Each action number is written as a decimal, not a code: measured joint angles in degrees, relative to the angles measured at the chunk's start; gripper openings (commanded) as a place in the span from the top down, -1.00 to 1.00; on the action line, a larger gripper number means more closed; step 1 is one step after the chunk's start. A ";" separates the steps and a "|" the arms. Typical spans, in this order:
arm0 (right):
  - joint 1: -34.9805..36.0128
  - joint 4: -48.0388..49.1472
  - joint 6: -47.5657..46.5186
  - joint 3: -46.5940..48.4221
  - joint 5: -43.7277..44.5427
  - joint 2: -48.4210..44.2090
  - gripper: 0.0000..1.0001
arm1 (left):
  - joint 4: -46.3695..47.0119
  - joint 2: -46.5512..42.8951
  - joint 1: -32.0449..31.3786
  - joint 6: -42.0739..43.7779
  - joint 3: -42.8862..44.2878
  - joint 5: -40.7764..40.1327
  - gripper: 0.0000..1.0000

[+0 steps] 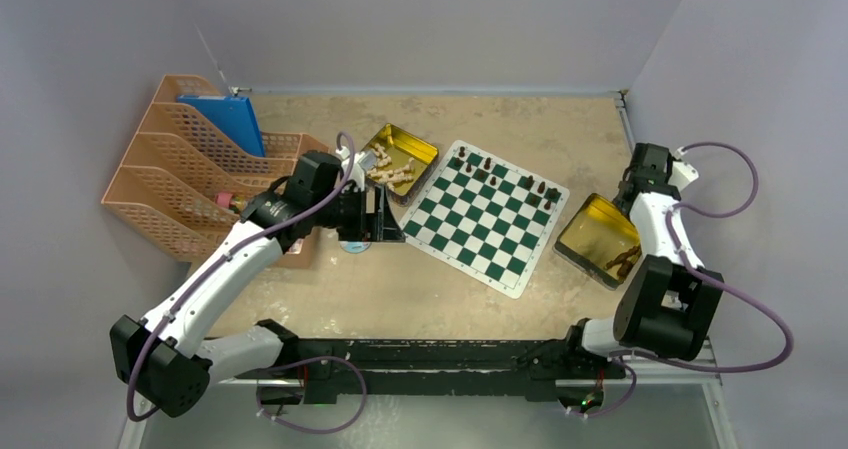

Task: Set up the chess pieces on the board
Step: Adjust the storage box at the center of the board.

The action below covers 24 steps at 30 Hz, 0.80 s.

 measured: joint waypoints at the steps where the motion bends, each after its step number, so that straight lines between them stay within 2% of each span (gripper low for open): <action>1: -0.39 -0.02 -0.37 0.00 -0.24 0.48 0.32 | 0.20 -0.04 0.00 0.04 -0.37 0.00 -0.46; 10: -3.93 0.02 -2.73 0.04 -5.31 3.69 0.32 | 1.18 0.57 0.00 2.73 -3.08 0.39 -0.46; 14: -5.14 1.51 -3.76 0.07 -11.28 7.91 0.38 | 1.16 1.09 0.00 4.39 -3.08 0.26 -0.46; 19: -4.83 4.42 -4.96 0.07 -17.84 12.31 0.40 | 1.14 2.82 0.00 6.08 -3.08 -0.11 -0.46; 24: -3.74 6.91 -4.28 -1.51 -21.46 12.63 0.42 | 1.09 4.26 0.00 7.61 -3.08 -1.01 -0.46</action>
